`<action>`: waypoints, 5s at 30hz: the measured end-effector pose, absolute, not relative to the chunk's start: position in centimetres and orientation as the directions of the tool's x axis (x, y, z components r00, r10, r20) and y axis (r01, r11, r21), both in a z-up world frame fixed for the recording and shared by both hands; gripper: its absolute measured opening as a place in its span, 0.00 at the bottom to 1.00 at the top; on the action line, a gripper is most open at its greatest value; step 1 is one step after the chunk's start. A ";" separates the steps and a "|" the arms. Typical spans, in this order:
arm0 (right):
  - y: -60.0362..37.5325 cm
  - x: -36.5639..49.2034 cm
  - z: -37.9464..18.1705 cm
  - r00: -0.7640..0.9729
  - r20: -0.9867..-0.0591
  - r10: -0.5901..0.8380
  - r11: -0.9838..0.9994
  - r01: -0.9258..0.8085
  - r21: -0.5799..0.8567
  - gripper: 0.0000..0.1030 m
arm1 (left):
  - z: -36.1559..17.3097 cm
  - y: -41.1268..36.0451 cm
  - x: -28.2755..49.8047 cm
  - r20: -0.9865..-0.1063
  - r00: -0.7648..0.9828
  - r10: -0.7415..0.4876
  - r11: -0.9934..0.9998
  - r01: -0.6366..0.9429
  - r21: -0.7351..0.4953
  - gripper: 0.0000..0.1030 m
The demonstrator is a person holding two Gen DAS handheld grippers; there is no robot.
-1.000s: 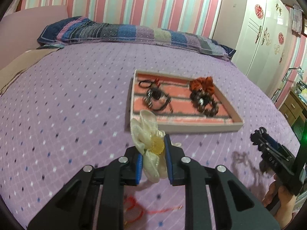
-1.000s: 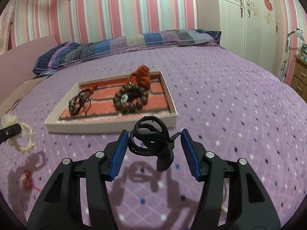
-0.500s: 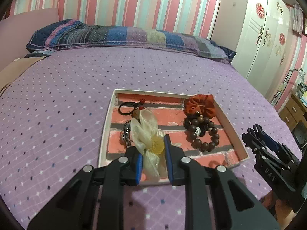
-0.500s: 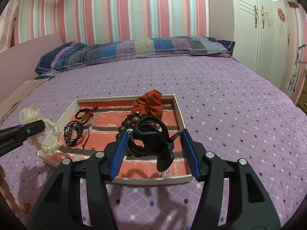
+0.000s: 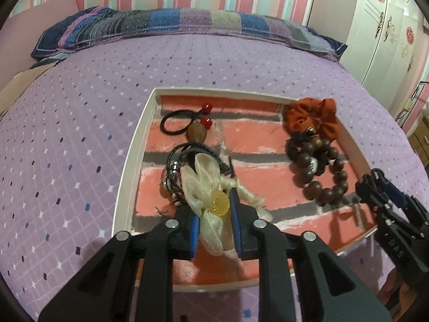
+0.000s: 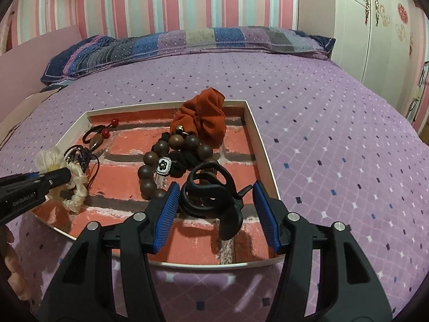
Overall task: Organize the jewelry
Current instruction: 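Carry the flower hair tie and the claw clip over the tray with both tools, then open both tools to release the hair tie and claw clip into the tray, then move both tools back toward the red string bracelet and the white watch, then grasp the red string charm bracelet with the left tool while the right tool grasps the white-strap watch, then carry the red bracelet and the watch over the tray with both tools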
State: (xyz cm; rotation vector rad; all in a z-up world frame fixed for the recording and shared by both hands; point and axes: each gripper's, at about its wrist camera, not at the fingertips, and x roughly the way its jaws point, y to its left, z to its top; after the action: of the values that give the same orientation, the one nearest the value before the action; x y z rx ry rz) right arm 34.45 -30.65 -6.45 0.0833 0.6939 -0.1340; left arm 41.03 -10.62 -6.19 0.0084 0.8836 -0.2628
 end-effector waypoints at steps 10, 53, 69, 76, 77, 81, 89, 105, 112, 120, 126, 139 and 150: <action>-30.9 35.5 -7.3 0.734 -0.675 -0.082 0.988 0.148 0.042 0.55 | -6.8 -11.4 41.6 -0.782 0.596 -0.185 0.971 0.234 -0.052 0.23; -35.3 11.7 -2.1 0.830 -0.528 -0.179 0.974 0.224 0.023 0.96 | -0.8 0.6 19.2 -0.667 0.738 -0.109 0.990 0.143 -0.003 0.83; -37.2 9.1 -5.7 0.810 -0.531 -0.248 0.964 0.261 -0.051 0.95 | -4.7 -0.1 18.1 -0.694 0.707 -0.134 0.986 0.168 -0.019 0.87; -39.4 9.6 -6.3 0.779 -0.575 -0.250 0.952 0.306 0.001 0.95 | -5.9 0.7 19.3 -0.727 0.665 -0.168 0.984 0.154 -0.086 0.87; -39.5 9.7 -6.3 0.776 -0.581 -0.246 0.952 0.307 0.006 0.93 | -6.1 0.7 19.4 -0.731 0.660 -0.171 0.984 0.155 -0.091 0.87; -39.9 10.3 -6.9 0.756 -0.608 -0.241 0.952 0.307 0.004 0.83 | -6.7 0.3 19.7 -0.744 0.650 -0.156 0.985 0.161 -0.065 0.86; -39.9 11.3 -7.9 0.722 -0.652 -0.232 0.952 0.307 0.002 0.65 | -8.1 -0.1 20.4 -0.763 0.621 -0.181 0.981 0.174 -0.090 0.85; -39.6 12.9 -9.4 0.696 -0.699 -0.164 0.962 0.270 0.043 0.36 | -8.1 -1.7 20.8 -0.756 0.631 -0.173 0.978 0.200 -0.057 0.30; -39.1 13.9 -9.5 0.687 -0.709 -0.159 0.963 0.266 0.041 0.23 | -8.2 -2.0 21.0 -0.756 0.631 -0.174 0.977 0.209 -0.050 0.26; -38.9 13.9 -9.4 0.692 -0.699 -0.180 0.962 0.273 0.023 0.08 | -8.1 -2.0 21.2 -0.755 0.627 -0.192 0.974 0.217 -0.068 0.12; -38.6 13.5 -9.0 0.711 -0.680 -0.180 0.962 0.271 0.030 0.07 | -7.9 -2.2 20.8 -0.753 0.626 -0.203 0.972 0.224 -0.076 0.08; -36.4 13.6 -7.2 0.749 -0.638 -0.177 0.962 0.268 0.048 0.07 | -5.0 -2.5 20.4 -0.707 0.674 -0.215 0.973 0.207 -0.098 0.07; -33.8 15.3 -3.9 0.780 -0.619 -0.094 0.971 0.209 0.116 0.07 | -1.5 -2.8 20.9 -0.669 0.704 -0.237 0.971 0.203 -0.130 0.06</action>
State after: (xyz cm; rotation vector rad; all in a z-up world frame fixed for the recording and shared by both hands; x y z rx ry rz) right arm 15.26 -33.75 -3.94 0.1824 0.6574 -0.1648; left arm 20.85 -2.80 -1.50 -0.0475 0.7503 -0.2448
